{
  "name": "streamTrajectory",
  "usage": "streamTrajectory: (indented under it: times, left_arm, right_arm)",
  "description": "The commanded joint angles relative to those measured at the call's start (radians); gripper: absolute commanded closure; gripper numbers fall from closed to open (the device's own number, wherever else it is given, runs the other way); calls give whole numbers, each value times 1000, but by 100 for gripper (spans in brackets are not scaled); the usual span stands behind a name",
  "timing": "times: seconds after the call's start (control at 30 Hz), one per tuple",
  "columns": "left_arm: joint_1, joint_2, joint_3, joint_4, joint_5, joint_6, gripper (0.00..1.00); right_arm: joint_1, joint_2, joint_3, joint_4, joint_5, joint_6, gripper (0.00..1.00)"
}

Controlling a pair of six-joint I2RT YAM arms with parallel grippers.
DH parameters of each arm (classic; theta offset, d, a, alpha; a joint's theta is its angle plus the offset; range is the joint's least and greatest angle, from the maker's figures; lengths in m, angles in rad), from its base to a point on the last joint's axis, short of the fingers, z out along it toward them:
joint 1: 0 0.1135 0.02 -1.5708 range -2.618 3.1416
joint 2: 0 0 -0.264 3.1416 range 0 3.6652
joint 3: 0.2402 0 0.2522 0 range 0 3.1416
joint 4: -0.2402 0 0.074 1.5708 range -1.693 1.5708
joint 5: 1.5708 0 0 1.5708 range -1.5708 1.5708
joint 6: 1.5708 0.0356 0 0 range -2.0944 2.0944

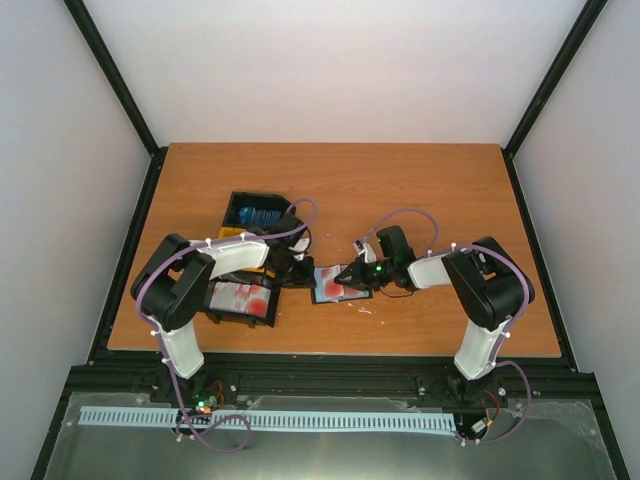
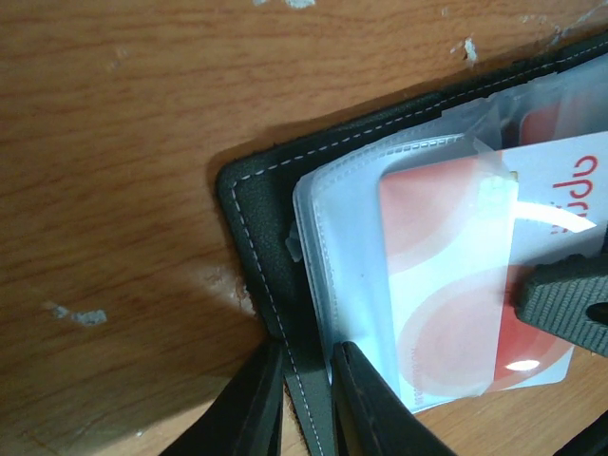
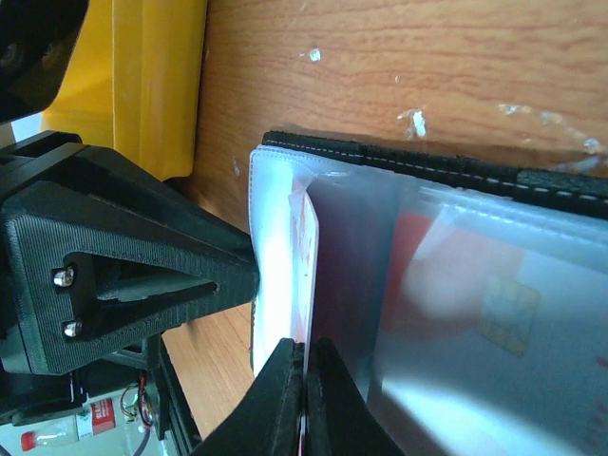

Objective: Put the credit cards into the card holder
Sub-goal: Insert the credit card into the card holder.

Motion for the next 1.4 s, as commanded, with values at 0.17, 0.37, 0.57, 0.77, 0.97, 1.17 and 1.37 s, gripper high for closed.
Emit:
streamTrajectory:
  times: [0.17,0.37,0.57,0.77,0.97,1.17,1.37]
  left_arm:
    - [-13,37,-7,-16,-17,-3,84]
    - [-13,32,-15,-14,-19,0,84]
    - [-12,33,-17,-7,-12,3,84]
    - [-13,35,-21,-5,-2,10,84]
    - [-13,36,-24,2,10,13,86]
    - [-13,34,-24,0,7,11,87]
    - [-13,15,-17,-20,-23,9,87]
  right_arm:
    - [26,-15,27,-79,100,-2,83]
    - [26,-102,52,-240,223,-49,65]
    - [26,-90,72,-305,207,-79,70]
    - [39,-38,73,-251,152,-52,79]
    - [47,-15,67,-189,113,-23,81]
    - [56,-17,87,-207,120,-35,82]
    - [70,-60,147,-388,244,-105,73]
